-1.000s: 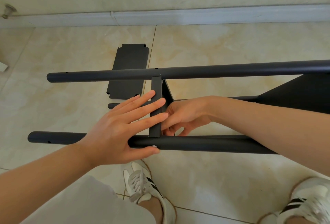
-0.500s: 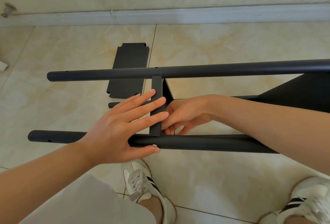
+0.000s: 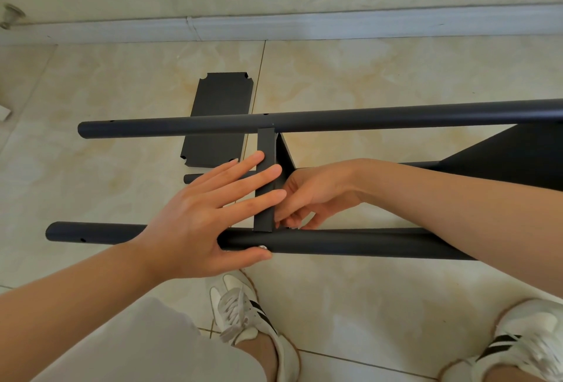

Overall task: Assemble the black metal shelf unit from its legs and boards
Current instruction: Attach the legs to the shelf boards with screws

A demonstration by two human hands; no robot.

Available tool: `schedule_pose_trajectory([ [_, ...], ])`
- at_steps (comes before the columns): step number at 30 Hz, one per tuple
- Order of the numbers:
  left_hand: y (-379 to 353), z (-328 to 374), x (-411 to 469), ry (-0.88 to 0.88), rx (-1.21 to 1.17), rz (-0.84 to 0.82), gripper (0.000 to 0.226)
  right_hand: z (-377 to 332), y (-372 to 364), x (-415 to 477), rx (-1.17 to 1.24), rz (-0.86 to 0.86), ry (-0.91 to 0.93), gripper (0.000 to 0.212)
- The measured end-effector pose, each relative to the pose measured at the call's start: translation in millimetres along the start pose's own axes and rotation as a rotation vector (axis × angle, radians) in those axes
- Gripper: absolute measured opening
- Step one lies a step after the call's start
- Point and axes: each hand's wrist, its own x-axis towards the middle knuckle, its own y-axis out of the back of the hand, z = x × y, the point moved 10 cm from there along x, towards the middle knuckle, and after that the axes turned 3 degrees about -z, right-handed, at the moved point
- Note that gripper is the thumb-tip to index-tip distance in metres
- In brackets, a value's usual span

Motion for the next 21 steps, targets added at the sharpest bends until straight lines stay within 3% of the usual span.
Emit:
schedule_pose_trajectory([
  [4, -1.0, -1.0, -0.2, 0.002, 0.001, -0.007, 0.067, -0.4, -0.9, 3.2, 0.019, 0.020, 0.007, 0.015],
  [8, -0.3, -0.4, 0.0, 0.000, -0.002, -0.001, 0.067, -3.2, -1.4, 1.5, 0.003, -0.011, 0.024, 0.028],
  [18, 0.7, 0.1, 0.3, -0.004, -0.006, 0.012, 0.067, -3.8, -2.0, 6.5, 0.038, 0.007, 0.039, 0.012],
  [21, 0.5, -0.3, -0.2, -0.006, -0.010, 0.009, 0.067, -5.8, -2.4, 1.6, 0.042, -0.036, 0.048, 0.023],
])
